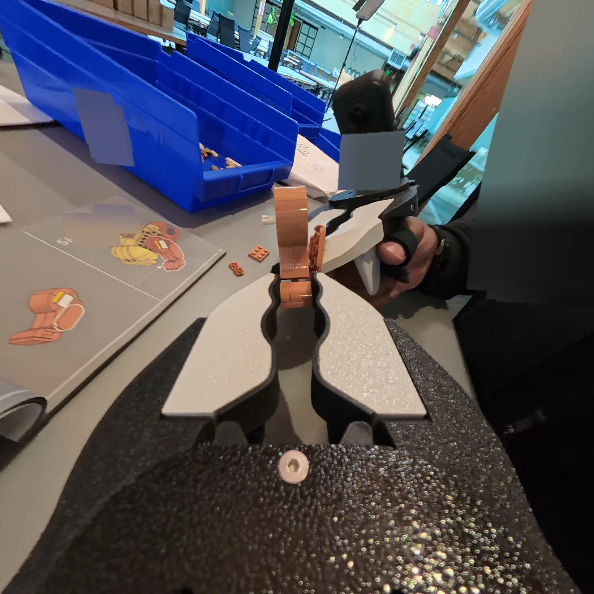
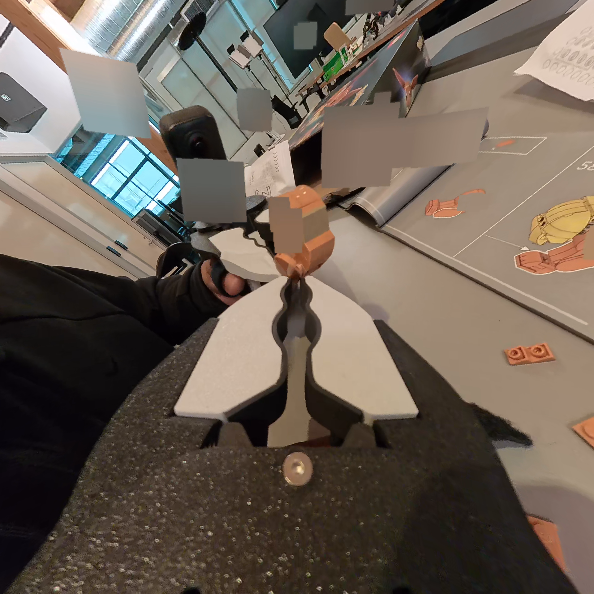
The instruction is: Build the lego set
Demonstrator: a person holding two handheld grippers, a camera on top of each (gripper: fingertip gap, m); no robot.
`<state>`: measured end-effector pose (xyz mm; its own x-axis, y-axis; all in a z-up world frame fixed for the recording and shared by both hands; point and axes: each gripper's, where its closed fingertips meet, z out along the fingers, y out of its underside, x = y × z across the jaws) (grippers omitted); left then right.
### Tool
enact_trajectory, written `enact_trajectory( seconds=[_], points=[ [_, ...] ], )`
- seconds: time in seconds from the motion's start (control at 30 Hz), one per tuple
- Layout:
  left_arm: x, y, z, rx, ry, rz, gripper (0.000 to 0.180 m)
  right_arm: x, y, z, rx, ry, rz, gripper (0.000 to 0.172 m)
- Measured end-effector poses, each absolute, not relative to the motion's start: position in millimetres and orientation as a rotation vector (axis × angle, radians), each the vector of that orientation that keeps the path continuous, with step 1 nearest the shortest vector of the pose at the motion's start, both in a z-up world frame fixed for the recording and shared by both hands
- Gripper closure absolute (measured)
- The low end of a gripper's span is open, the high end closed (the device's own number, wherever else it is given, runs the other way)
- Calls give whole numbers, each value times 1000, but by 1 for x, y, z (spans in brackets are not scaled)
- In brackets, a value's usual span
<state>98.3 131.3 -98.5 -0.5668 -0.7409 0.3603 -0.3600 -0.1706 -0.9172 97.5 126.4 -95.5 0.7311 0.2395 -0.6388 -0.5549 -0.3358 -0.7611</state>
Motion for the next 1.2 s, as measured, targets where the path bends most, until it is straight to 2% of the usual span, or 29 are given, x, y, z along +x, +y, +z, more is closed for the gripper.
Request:
enact_trajectory(
  seconds=[0.5, 1.2],
  points=[
    [96, 130, -102, -913, 1870, -1411, 163, 93, 124, -100, -1756, 243, 866, 164],
    [88, 122, -85, -774, 1826, -1473, 163, 86, 119, -88, -1712, 22, 660, 159]
  ],
)
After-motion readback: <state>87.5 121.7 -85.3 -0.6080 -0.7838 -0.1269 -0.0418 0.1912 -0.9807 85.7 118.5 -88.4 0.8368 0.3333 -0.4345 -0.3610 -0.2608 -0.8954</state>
